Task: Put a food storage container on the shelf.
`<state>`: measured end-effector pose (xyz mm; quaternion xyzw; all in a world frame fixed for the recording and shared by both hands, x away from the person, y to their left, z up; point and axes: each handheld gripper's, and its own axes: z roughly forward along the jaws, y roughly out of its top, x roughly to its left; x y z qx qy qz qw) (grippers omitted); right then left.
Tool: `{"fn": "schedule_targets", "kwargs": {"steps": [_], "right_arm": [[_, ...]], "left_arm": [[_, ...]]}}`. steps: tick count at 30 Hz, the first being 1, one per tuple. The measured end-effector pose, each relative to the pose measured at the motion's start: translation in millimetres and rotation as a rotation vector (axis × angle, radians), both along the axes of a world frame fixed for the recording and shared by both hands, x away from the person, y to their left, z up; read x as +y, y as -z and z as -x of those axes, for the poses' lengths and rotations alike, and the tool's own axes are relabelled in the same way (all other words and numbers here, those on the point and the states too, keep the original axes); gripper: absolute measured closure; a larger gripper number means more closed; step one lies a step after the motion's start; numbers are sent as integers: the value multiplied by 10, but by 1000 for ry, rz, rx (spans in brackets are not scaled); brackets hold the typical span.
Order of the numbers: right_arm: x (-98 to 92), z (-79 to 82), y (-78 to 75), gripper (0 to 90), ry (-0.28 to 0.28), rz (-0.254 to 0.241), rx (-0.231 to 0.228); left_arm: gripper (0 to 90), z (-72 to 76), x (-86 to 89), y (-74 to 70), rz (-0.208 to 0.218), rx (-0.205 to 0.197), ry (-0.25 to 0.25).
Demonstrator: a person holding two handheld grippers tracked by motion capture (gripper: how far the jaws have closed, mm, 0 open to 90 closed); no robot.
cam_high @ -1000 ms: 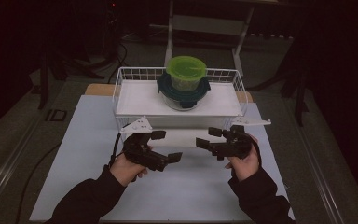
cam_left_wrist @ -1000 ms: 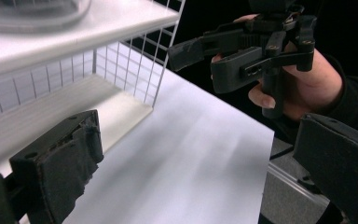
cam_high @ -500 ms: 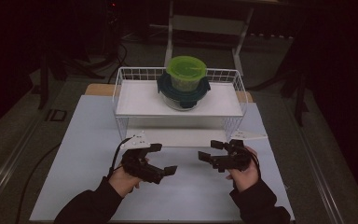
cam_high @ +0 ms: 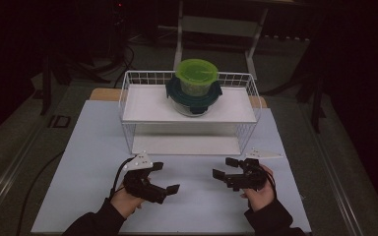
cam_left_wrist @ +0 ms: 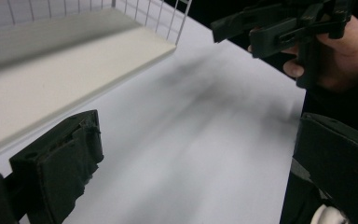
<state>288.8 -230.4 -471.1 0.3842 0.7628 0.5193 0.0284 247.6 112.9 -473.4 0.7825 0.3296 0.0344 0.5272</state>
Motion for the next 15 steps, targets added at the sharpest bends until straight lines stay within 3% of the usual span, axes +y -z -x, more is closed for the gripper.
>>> {"fn": "schedule_targets", "kwargs": {"steps": [8, 12, 15], "right_arm": [[-145, 75, 116, 150, 26, 12, 15], [-192, 127, 152, 150, 32, 24, 20], [-231, 166, 171, 150, 37, 33, 16]], "left_arm": [[7, 67, 78, 150, -32, -1, 12], [7, 94, 142, 182, -45, -15, -19], [7, 101, 220, 204, -38, -1, -38]]}}
